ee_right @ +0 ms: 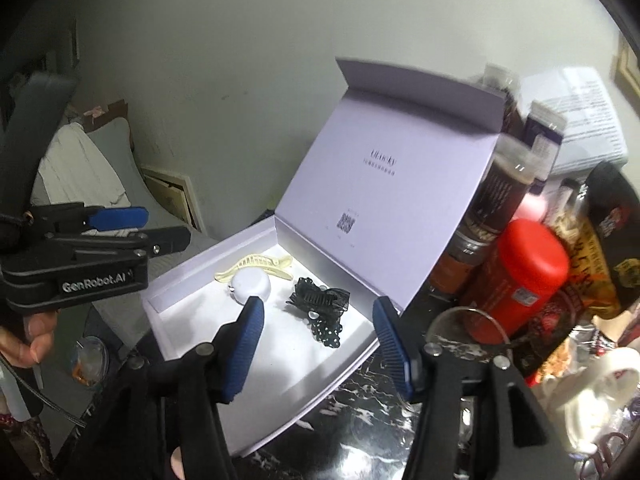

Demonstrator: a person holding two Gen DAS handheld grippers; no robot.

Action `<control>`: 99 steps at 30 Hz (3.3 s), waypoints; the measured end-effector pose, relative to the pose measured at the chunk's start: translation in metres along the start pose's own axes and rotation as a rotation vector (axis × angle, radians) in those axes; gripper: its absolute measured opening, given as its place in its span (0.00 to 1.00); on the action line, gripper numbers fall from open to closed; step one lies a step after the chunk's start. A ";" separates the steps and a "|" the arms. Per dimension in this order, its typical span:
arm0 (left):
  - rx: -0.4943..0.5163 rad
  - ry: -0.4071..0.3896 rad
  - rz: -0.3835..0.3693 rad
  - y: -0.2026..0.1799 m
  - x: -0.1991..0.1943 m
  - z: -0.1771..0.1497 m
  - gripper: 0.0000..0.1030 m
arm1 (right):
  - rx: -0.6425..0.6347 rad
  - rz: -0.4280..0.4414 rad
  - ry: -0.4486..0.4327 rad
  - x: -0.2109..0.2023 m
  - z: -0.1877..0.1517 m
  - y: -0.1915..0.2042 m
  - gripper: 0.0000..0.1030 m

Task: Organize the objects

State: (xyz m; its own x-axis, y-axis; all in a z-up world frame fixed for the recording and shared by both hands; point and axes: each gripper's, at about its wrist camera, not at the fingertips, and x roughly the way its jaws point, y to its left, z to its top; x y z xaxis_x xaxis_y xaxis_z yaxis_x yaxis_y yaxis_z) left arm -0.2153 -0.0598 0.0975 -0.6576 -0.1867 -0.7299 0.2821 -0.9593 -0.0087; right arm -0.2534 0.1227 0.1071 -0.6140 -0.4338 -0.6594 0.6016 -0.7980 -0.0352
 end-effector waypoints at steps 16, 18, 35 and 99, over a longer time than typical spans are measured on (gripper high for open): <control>0.017 -0.077 -0.033 -0.014 -0.067 -0.052 0.65 | 0.016 -0.030 -0.026 -0.066 -0.043 0.021 0.62; 0.021 -0.069 -0.031 -0.017 -0.070 -0.060 0.68 | 0.014 -0.040 -0.018 -0.072 -0.051 0.024 0.64; 0.068 -0.033 -0.065 -0.031 -0.084 -0.128 0.73 | 0.033 -0.070 0.016 -0.098 -0.112 0.043 0.66; 0.105 0.134 -0.215 -0.015 -0.030 -0.219 0.73 | 0.138 0.180 0.299 -0.035 -0.219 0.076 0.67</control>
State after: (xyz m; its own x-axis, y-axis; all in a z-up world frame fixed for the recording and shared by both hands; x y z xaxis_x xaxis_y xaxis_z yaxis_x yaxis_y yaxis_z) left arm -0.0464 0.0064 -0.0300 -0.5946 0.0465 -0.8027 0.0673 -0.9919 -0.1074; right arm -0.0738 0.1690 -0.0370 -0.3162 -0.4476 -0.8365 0.5991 -0.7779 0.1898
